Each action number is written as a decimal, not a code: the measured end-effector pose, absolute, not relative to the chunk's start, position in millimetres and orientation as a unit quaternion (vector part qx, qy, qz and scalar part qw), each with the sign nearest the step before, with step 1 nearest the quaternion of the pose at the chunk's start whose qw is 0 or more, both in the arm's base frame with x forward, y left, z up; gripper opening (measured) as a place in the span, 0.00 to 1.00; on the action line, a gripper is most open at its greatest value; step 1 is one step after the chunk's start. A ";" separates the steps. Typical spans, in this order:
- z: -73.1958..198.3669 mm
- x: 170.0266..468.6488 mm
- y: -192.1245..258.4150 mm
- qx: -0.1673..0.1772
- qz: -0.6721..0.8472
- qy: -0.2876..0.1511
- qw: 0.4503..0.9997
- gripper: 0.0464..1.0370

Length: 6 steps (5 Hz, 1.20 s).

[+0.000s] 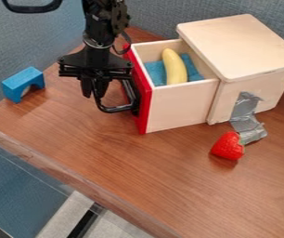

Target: Open the draw

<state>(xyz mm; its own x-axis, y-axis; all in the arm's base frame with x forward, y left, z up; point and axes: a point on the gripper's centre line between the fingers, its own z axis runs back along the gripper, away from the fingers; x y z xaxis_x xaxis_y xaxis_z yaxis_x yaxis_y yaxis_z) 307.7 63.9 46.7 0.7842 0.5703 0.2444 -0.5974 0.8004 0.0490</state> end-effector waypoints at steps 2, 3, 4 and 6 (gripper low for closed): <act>47.8 305.2 59.3 0.060 0.313 -0.110 0.941 0.12; 45.5 303.2 57.7 0.061 0.315 -0.111 0.941 0.12; 44.8 302.1 56.4 0.062 0.317 -0.111 0.940 0.12; 40.4 298.6 50.1 0.064 0.320 -0.110 0.939 0.12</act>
<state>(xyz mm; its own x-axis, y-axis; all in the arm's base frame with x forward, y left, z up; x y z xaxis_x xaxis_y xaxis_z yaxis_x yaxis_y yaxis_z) 298.6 50.1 40.4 0.7704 0.5871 0.2485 -0.6155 0.7865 0.0504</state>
